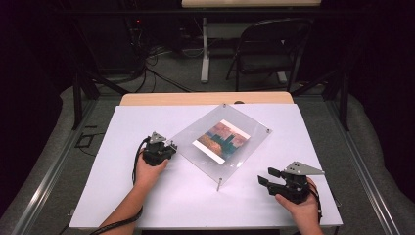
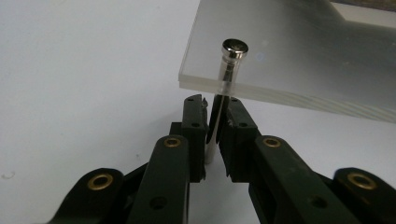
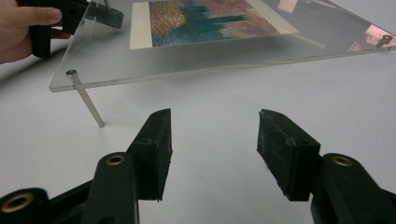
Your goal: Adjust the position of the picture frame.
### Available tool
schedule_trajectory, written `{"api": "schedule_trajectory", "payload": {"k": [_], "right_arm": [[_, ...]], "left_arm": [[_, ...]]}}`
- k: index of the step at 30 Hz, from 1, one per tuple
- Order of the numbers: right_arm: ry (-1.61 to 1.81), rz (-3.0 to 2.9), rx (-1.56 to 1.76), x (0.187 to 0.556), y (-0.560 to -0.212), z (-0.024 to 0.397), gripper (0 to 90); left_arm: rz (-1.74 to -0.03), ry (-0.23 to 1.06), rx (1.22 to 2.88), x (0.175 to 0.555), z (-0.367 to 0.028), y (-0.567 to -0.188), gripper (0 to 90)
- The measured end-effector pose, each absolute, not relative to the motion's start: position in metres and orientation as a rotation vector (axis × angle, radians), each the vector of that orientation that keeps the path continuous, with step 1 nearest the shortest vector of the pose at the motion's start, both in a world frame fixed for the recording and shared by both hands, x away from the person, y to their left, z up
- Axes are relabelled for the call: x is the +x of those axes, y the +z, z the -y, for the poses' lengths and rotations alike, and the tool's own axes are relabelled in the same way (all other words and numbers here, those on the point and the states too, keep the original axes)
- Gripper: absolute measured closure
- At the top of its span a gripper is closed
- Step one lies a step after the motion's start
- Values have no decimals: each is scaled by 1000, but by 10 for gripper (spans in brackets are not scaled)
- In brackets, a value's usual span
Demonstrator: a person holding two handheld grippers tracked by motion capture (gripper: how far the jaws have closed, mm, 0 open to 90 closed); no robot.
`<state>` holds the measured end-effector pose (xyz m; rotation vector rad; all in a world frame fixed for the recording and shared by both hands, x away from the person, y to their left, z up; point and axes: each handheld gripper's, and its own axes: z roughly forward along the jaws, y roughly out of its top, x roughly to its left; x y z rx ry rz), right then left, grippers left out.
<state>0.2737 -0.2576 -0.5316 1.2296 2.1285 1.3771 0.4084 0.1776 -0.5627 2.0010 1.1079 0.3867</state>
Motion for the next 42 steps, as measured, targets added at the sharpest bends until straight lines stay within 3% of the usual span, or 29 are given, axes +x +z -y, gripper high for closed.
{"api": "schedule_trajectory", "payload": {"k": [9, 16, 42], "right_arm": [[1376, -2135, 1185, 270, -531, 253, 470], [1400, -2223, 1145, 267, -533, 241, 591], [1536, -2404, 987, 274, -540, 172, 716]], "left_arm": [[-1107, 387, 2005, 409, -177, -562, 844], [-1121, 345, 1994, 408, -177, -555, 843], [-1068, 272, 1968, 386, -170, -518, 841]]}}
